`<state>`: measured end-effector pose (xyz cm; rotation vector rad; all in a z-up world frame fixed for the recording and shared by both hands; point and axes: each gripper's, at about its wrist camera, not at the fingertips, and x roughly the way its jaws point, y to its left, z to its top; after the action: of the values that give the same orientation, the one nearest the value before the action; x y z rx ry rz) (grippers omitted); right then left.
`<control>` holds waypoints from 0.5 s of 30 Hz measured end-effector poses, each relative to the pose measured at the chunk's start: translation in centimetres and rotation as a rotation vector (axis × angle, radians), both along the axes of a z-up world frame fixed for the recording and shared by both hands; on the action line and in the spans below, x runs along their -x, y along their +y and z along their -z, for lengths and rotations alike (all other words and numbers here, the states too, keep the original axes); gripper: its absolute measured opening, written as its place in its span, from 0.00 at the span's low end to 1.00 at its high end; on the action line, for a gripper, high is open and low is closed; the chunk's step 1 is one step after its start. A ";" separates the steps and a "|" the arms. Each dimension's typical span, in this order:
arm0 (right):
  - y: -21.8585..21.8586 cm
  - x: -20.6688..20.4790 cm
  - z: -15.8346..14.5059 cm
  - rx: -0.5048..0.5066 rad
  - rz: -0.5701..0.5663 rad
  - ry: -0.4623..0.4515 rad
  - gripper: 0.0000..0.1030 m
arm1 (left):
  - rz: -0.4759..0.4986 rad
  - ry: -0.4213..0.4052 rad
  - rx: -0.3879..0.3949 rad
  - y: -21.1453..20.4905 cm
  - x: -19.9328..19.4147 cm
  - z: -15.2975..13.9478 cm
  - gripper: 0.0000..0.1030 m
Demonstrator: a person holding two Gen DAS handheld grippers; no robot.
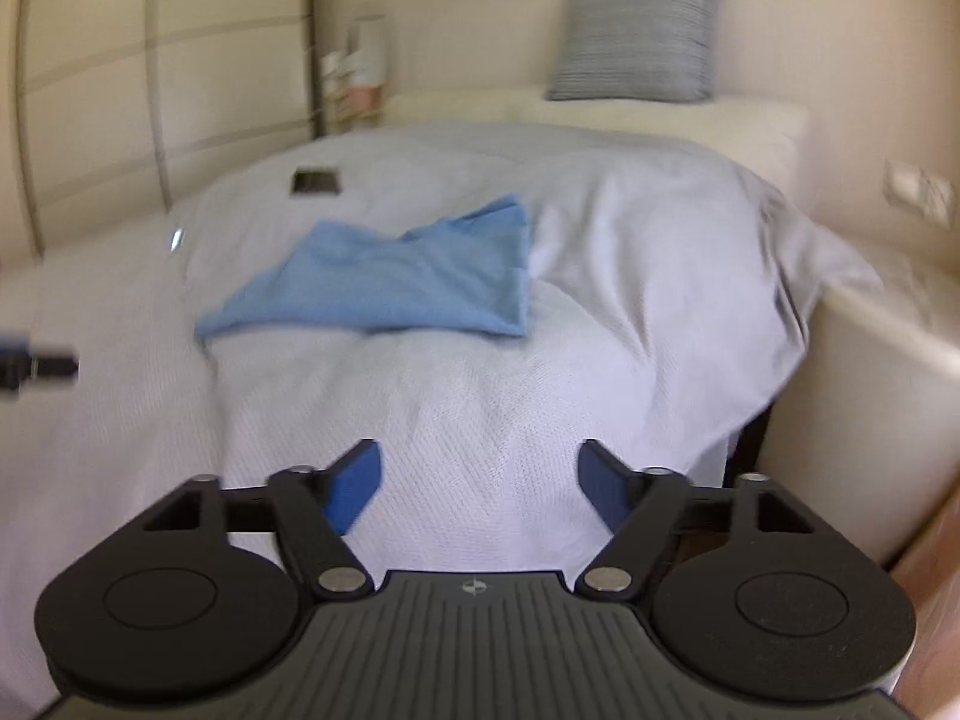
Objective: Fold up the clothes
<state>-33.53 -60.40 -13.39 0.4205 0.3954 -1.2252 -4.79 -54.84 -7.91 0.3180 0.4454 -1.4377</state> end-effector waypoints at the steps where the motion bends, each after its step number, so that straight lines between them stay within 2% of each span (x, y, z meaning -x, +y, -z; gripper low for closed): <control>1: 0.1 0.1 -0.6 -0.006 0.008 -0.017 0.82 | -0.009 0.014 0.022 0.5 0.2 -0.4 0.99; 4: 0.7 0.4 -2.4 0.000 0.018 -0.046 0.96 | -0.021 0.026 0.028 1.0 0.8 -1.4 0.99; 8: 1.1 0.5 -4.7 0.014 0.029 -0.040 0.97 | -0.015 0.009 0.027 1.4 1.8 -2.2 0.99; 15: 1.6 -0.3 -5.8 -0.009 0.051 -0.003 0.97 | 0.017 -0.056 0.035 2.1 2.9 -2.5 0.99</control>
<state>-33.25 -58.77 -7.54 0.4429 0.3899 -1.2726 -7.72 -52.72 -5.45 0.3333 0.3729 -1.4477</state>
